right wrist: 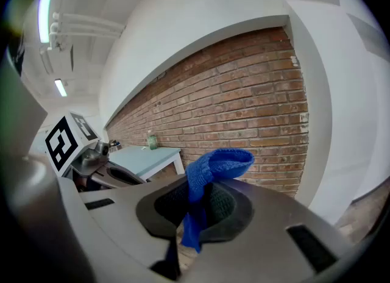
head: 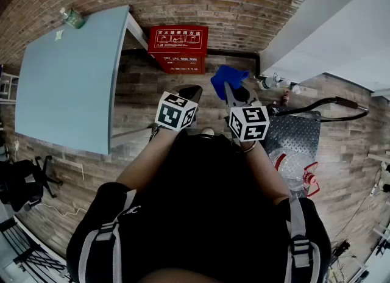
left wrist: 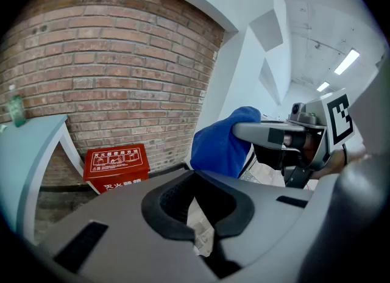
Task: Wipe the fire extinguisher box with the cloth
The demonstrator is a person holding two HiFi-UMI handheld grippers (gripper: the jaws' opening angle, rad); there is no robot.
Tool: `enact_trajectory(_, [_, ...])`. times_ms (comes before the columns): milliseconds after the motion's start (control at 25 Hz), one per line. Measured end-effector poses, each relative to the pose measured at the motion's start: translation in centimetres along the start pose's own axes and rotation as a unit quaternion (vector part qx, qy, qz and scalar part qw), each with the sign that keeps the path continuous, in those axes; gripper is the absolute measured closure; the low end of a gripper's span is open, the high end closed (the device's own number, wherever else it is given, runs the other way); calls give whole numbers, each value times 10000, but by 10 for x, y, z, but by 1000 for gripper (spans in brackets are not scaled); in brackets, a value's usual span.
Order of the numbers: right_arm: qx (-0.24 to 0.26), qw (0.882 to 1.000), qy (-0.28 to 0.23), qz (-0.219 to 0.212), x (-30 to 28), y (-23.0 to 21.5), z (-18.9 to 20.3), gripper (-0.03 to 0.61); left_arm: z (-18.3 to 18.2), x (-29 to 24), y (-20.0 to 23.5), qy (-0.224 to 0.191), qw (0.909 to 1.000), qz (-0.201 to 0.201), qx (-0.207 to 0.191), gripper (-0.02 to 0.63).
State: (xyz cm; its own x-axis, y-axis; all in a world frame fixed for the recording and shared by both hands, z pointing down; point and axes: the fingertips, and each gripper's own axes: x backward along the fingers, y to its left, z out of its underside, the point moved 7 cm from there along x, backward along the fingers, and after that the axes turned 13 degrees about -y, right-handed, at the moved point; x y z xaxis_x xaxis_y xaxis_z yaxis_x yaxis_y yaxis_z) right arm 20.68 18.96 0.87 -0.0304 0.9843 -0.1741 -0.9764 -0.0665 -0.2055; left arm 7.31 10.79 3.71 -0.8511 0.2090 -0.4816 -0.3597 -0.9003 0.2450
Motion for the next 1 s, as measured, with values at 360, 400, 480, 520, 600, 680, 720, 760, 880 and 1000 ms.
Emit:
enact_trajectory(360, [53,9990,435,-55,-59,13,21,537,12,9,60,104,9992,-178,341,615])
enact_trajectory(400, [76,9986,514,-61,-68,17,25,537,13,10,71,113,9989,-207,403,615])
enact_trajectory(480, [127,9976,675,-83,-86,25,30,537,14,11,94,119,9981,-268,533,615])
enact_trajectory(520, [164,9970,752,-98,-96,29,32,537,13,10,107,125,9978,-292,584,615])
enact_trajectory(600, [228,9956,903,-102,-116,36,37,537,14,8,131,162,9972,-306,656,615])
enact_trajectory(680, [263,9938,1075,-54,-135,41,45,537,17,4,152,213,9968,-282,722,615])
enact_trajectory(720, [268,9927,1176,-12,-145,42,50,537,20,1,163,232,9965,-265,763,615])
enact_trajectory(760, [263,9914,1281,38,-155,42,56,537,24,-3,174,250,9961,-249,810,615])
enact_trajectory(880, [192,9879,1518,240,-185,39,78,537,38,-23,204,337,9947,-156,961,615])
enact_trajectory(1000, [38,9876,1472,542,-212,21,104,537,54,-56,231,319,9952,-52,924,615])
